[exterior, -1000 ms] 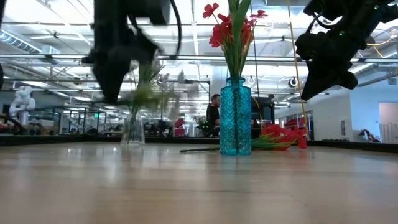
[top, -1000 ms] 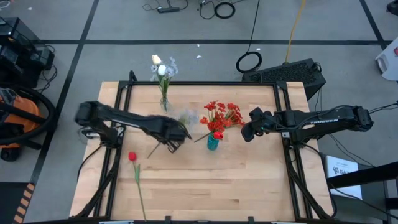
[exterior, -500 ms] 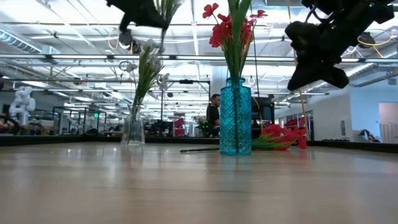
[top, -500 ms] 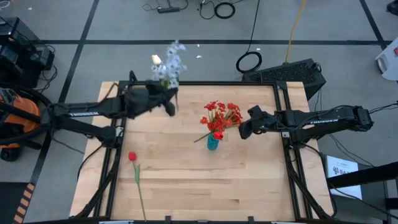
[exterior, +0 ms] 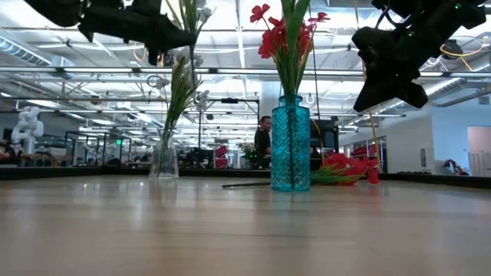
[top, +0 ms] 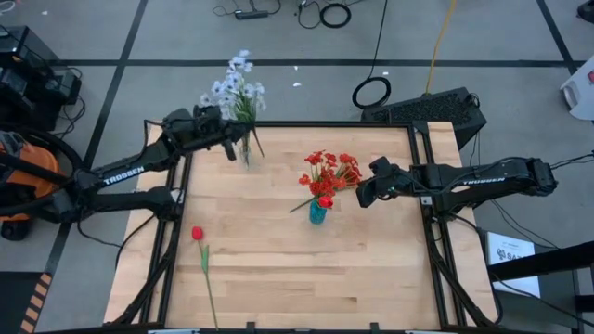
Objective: Sort flowers into vase by color
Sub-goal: Put the white poppies into the transparent vase
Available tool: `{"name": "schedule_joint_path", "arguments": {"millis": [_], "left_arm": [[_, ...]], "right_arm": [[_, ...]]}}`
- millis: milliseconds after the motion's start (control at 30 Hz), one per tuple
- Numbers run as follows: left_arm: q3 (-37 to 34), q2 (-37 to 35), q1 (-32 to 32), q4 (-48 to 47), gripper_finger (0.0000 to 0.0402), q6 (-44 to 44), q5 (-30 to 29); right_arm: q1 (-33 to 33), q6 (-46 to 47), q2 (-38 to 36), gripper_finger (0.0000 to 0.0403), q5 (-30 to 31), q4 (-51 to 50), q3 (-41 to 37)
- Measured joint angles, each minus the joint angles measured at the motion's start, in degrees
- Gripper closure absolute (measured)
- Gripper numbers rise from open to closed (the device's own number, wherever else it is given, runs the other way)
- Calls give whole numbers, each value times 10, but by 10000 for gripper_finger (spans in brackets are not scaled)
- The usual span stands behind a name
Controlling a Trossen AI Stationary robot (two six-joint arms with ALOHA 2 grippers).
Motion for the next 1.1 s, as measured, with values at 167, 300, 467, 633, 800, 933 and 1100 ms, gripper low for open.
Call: {"name": "schedule_joint_path", "arguments": {"millis": [167, 300, 467, 633, 800, 933, 1100], "left_arm": [[-33, -34, 46, -10, 394, 13, 6], [-60, -73, 80, -6, 394, 29, 13], [-70, -97, 96, -23, 394, 90, 28], [-72, -95, 96, -27, 381, 108, -13], [-72, -95, 96, -35, 389, 133, -24], [-73, -95, 97, -67, 395, 154, -37], [-110, -95, 97, -30, 395, 152, -37]], "right_arm": [[0, 0, 0, 401, 0, 1, 0], [0, 0, 0, 401, 1, 1, 0], [0, 0, 0, 401, 1, 1, 0], [0, 0, 0, 401, 3, 2, 0], [0, 11, 0, 401, 6, 2, 0], [0, 29, 0, 401, 20, 2, 0], [0, 30, 0, 401, 33, 2, 0]]}}
